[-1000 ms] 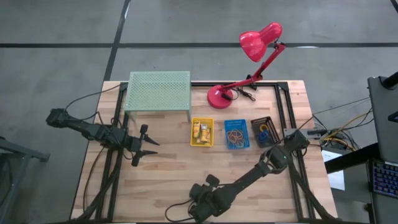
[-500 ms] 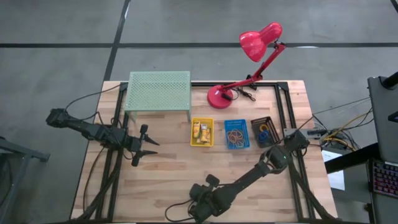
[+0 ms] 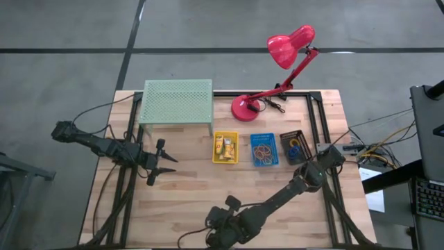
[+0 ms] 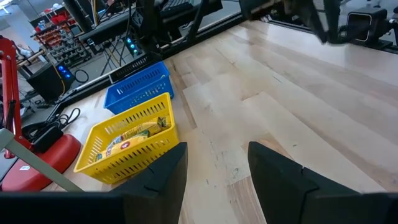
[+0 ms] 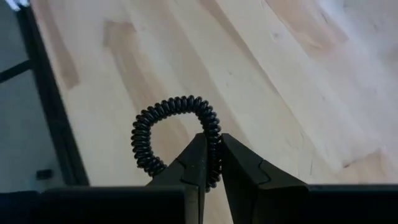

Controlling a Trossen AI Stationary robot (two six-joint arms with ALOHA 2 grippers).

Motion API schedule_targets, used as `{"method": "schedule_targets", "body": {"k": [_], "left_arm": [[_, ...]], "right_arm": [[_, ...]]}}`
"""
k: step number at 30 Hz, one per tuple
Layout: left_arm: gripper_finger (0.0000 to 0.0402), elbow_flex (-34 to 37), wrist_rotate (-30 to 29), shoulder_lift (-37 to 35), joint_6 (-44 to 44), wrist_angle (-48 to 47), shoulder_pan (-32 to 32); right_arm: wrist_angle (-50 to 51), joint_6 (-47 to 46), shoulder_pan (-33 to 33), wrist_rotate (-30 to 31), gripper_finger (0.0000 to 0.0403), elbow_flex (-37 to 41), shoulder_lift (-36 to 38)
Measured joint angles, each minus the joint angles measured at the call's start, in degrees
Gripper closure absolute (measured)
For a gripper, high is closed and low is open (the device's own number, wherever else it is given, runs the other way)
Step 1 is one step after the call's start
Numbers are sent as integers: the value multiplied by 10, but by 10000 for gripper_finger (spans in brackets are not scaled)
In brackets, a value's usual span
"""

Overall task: Pick & Place Office Desk Supplies
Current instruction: Put the black spring keychain into the black basket

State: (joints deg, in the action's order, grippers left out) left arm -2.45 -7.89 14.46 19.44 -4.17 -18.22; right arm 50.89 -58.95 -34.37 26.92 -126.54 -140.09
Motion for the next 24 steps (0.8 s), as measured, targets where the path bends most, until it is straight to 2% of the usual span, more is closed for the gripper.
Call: {"method": "schedule_targets", "body": {"k": [9, 13, 24], "left_arm": [[229, 0, 0, 0, 0, 0, 0], [229, 0, 0, 0, 0, 0, 0], [229, 0, 0, 0, 0, 0, 0]], "right_arm": [[91, -35, -11, 0, 369, -83, 5], [132, -43, -11, 0, 369, -81, 28], [363, -244, -18, 16, 369, -80, 68]]}}
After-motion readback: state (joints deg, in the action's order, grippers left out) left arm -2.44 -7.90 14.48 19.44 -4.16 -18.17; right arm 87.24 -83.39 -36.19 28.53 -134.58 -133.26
